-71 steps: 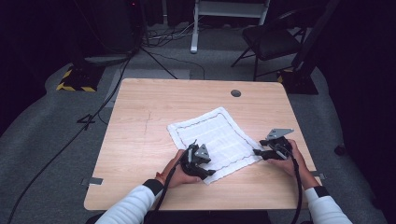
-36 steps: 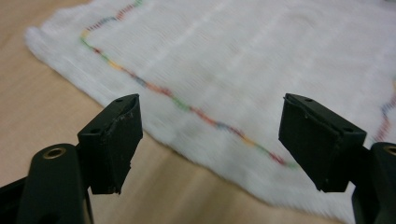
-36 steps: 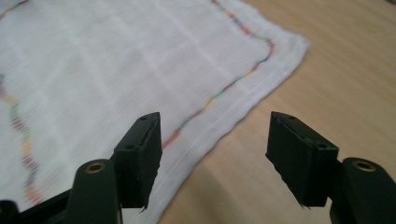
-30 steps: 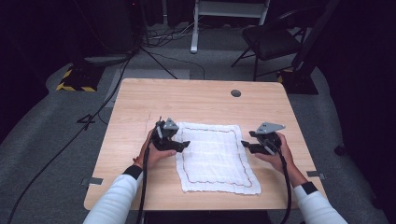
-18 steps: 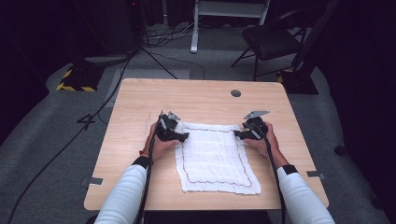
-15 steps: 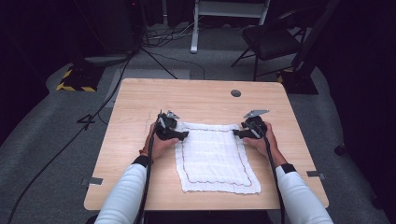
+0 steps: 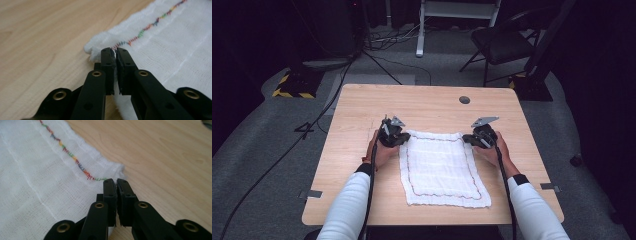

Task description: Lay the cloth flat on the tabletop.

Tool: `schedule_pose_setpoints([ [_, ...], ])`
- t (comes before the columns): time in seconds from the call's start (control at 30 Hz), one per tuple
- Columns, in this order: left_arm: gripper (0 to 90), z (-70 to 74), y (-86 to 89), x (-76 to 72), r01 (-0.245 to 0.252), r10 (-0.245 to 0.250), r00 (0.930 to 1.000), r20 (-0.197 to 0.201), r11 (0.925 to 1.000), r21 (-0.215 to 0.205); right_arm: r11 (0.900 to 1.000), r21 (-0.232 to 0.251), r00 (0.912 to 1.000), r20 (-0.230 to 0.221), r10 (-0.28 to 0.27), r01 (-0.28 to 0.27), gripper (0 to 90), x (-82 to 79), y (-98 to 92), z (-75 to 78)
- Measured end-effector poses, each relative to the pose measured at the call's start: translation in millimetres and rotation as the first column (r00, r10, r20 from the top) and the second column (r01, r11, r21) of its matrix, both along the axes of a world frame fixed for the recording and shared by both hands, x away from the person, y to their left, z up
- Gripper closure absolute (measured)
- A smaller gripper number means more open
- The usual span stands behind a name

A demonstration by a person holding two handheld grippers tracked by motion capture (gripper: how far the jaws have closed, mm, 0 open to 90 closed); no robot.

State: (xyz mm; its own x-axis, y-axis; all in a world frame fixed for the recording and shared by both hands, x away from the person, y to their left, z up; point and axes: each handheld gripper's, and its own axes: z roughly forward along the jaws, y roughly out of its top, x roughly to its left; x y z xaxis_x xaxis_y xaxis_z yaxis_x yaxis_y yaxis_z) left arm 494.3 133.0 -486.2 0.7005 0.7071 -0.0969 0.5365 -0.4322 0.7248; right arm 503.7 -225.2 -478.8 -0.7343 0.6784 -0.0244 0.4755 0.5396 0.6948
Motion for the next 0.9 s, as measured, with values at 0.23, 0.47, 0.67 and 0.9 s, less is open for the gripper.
schedule_pose_setpoints([
  [0.23, 86.0, 30.6, 1.3, 3.0, 0.020, -0.018, 0.9963, 0.084, 0.9996, -0.019, 0.998, 0.042, 0.9926, 0.113, -0.044, 0.039, 86.8, -4.0, -11.0, 30.0],
  [0.47, 85.2, 52.8, -2.3, 9.3, -0.006, 0.008, 0.9885, 0.151, 0.9999, -0.013, 0.995, 0.047, 0.9759, 0.195, -0.098, 0.091, 86.8, -2.6, -22.4, 53.9],
  [0.67, 57.8, 50.7, -9.3, 20.7, -0.075, 0.070, 0.9901, 0.122, 0.9964, 0.038, 0.973, 0.023, 0.9488, 0.219, -0.228, 0.228, 70.1, 11.1, -27.6, 52.8],
  [0.9, 31.3, 36.7, 2.3, -4.0, -0.017, 0.016, 0.9983, 0.056, 0.9998, 0.012, 0.992, 0.037, 0.9851, 0.118, -0.125, 0.121, 52.7, -1.0, -24.4, 39.1],
])
